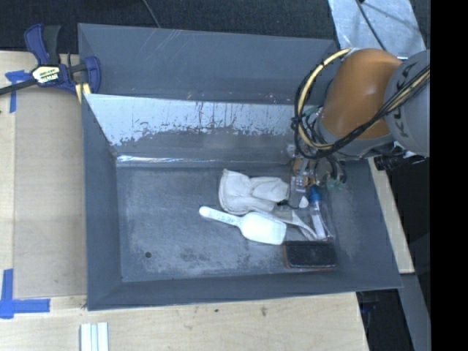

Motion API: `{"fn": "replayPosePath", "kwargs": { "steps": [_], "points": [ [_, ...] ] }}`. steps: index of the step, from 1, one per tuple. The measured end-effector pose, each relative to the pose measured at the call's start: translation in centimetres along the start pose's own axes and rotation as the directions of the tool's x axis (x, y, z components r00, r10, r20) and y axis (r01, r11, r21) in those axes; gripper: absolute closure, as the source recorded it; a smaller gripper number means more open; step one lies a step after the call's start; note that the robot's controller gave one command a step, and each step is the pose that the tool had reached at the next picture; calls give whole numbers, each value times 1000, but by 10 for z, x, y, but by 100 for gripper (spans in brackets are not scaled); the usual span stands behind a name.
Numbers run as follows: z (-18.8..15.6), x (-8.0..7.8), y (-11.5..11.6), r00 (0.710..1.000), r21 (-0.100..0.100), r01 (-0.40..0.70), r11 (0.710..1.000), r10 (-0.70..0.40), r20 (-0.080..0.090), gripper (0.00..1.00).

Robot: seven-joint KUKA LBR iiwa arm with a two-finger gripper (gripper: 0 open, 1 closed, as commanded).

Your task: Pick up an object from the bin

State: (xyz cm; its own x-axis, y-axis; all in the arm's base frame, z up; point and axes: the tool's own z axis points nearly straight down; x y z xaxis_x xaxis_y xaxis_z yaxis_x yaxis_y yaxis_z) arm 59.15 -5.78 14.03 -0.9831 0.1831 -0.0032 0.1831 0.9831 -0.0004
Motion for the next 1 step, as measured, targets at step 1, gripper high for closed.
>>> {"fn": "replayPosePath", "kwargs": {
  "steps": [1],
  "points": [
    [45,-6,16,1000,0,26,1000,-26,6,0]
  ]
}}
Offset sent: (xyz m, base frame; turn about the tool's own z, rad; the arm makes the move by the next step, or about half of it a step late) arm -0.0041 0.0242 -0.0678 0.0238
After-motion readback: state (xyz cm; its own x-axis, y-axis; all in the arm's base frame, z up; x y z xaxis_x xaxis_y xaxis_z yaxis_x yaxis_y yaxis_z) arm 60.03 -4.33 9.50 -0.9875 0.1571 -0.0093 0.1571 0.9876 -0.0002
